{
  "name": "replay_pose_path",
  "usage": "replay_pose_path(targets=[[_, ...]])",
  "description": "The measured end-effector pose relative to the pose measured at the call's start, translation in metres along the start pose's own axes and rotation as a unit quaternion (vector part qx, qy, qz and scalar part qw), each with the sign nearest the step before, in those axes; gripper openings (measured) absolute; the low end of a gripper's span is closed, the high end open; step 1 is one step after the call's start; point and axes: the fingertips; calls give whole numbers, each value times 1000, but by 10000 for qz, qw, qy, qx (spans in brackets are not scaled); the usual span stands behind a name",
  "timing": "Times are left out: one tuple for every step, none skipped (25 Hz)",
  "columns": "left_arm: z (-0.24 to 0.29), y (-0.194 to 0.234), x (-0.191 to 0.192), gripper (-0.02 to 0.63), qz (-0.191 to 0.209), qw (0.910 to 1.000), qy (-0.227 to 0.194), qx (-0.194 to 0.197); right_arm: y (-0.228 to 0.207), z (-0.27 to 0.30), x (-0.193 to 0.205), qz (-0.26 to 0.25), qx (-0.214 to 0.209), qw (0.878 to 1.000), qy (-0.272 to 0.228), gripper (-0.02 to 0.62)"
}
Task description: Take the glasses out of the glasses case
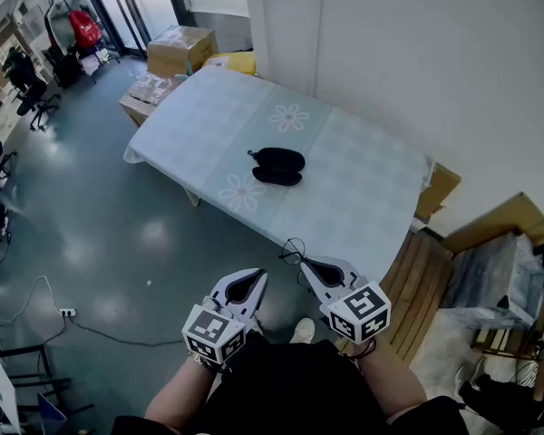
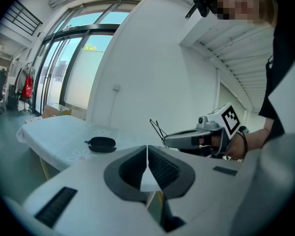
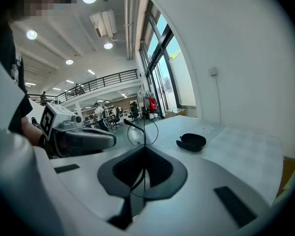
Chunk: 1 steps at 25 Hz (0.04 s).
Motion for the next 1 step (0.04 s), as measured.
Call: replay_pose_path(targets=[[0,0,0,31,1,10000,-2,0,0,0,0,2,-2,10000,-1,25]])
Point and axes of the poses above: the fingertips, and each gripper's own axes: z forward along the fingers, y to its left, x out of its underside, and after that the axes turned 13 degrees about x, right-handed
